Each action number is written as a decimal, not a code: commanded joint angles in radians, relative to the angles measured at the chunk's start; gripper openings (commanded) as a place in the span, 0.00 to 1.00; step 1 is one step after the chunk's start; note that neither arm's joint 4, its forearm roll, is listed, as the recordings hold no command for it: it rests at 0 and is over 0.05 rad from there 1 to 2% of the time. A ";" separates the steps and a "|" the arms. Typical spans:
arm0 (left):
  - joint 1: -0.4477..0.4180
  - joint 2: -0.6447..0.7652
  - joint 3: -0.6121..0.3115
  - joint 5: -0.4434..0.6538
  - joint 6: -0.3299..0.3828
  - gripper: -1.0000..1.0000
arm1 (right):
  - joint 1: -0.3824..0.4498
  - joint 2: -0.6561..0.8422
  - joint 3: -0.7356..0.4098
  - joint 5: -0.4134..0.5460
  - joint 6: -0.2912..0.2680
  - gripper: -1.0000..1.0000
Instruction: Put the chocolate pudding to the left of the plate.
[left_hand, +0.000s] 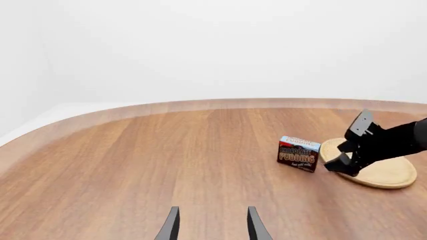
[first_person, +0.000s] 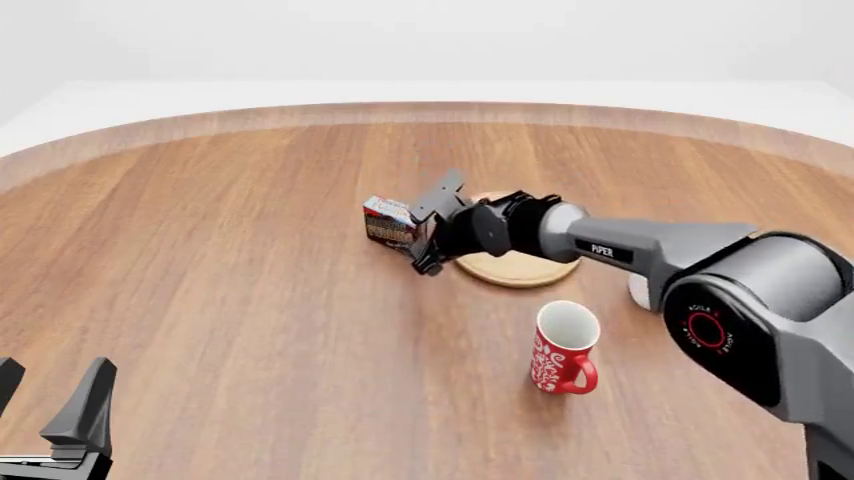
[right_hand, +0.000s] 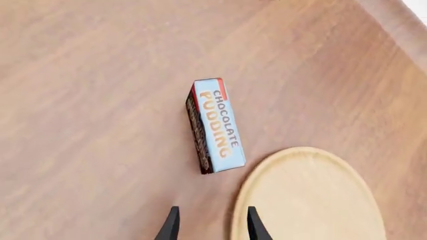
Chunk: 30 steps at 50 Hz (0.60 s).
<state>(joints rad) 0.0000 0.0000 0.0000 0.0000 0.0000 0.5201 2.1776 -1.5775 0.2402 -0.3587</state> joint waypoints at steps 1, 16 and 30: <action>0.000 0.000 0.000 0.000 0.000 1.00 | 0.016 -0.157 0.223 -0.130 0.047 1.00; 0.000 0.000 0.000 0.000 0.000 1.00 | 0.015 -0.497 0.495 -0.359 0.212 1.00; 0.000 0.000 0.000 0.000 0.000 1.00 | 0.027 -0.684 0.716 -0.583 0.389 1.00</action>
<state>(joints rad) 0.0000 0.0000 0.0000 0.0000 0.0000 0.5442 1.6191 -1.0141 -0.1937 -0.0842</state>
